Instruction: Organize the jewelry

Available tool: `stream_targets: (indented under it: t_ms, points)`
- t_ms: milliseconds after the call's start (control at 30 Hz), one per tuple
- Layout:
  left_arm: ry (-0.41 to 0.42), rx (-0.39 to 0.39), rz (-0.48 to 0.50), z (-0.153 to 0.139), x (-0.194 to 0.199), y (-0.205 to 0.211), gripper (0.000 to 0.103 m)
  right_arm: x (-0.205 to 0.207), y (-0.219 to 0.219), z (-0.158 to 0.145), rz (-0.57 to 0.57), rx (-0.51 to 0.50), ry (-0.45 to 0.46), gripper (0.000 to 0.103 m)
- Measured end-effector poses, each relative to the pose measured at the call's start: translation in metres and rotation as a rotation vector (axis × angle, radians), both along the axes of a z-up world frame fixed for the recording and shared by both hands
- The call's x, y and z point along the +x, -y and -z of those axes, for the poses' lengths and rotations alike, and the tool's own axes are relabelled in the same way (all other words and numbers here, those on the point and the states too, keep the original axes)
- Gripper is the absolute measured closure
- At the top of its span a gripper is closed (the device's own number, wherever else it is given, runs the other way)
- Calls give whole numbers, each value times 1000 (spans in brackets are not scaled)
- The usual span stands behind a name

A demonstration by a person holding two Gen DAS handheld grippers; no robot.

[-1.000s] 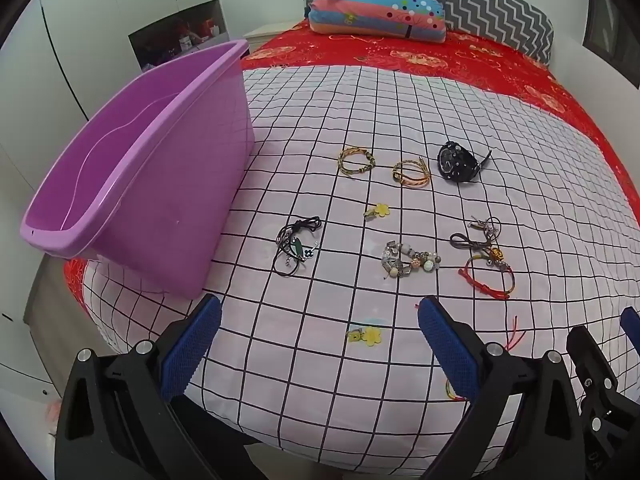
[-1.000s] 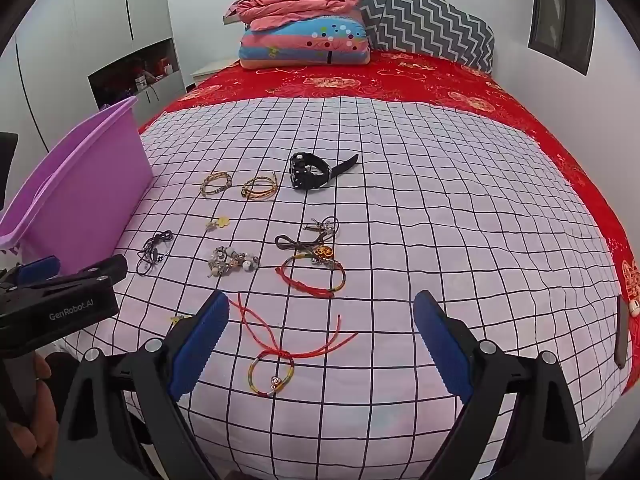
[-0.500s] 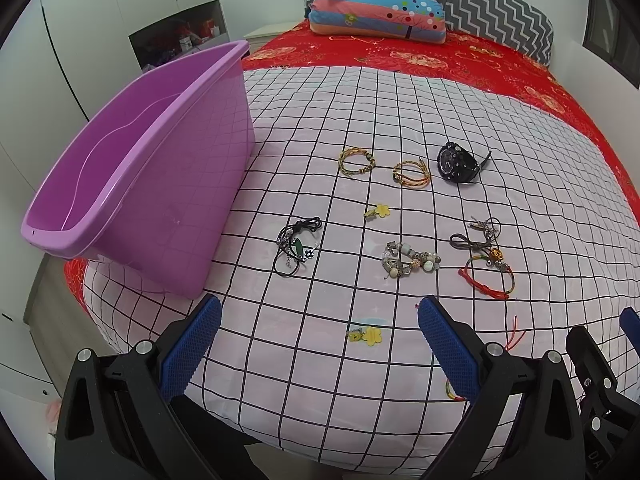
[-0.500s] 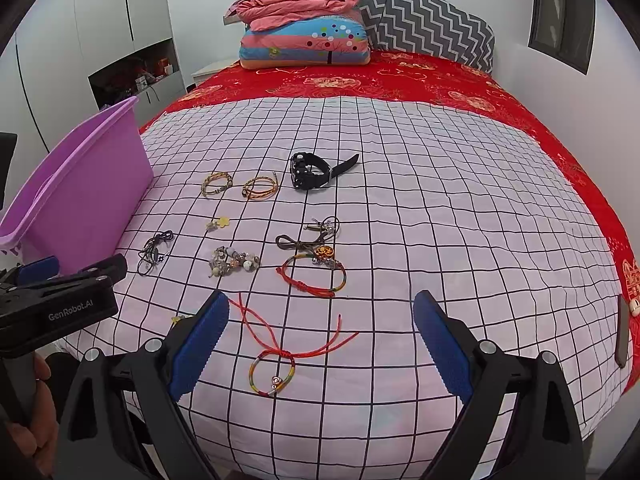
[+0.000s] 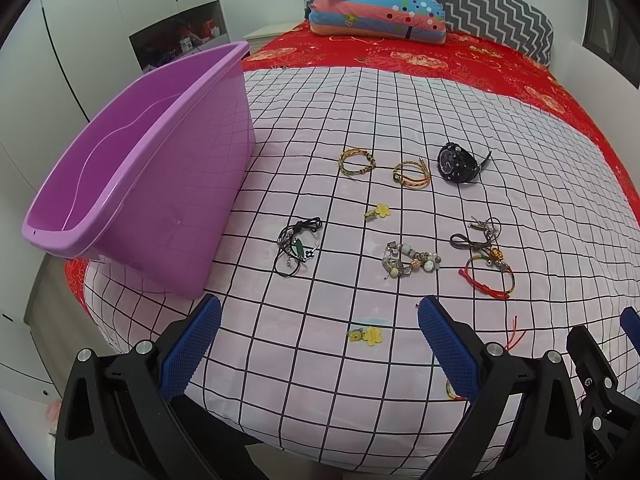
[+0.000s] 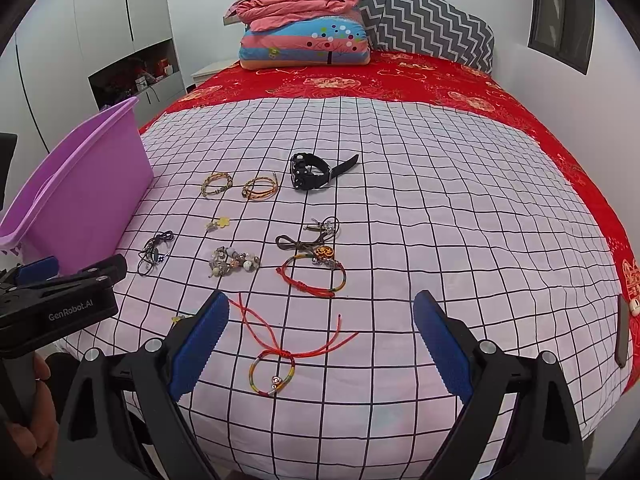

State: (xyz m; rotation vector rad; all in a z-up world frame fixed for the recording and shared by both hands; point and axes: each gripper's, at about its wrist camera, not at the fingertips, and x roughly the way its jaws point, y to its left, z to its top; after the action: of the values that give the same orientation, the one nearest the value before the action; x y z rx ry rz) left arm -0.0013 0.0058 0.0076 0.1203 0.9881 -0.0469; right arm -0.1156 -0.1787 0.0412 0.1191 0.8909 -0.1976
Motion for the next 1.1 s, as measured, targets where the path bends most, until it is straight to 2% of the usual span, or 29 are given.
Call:
stream_targets:
  t_ms: [1100]
  points:
    - [10,10,4,-2,1,4,6,1,-1,-4,-4,1,6,14]
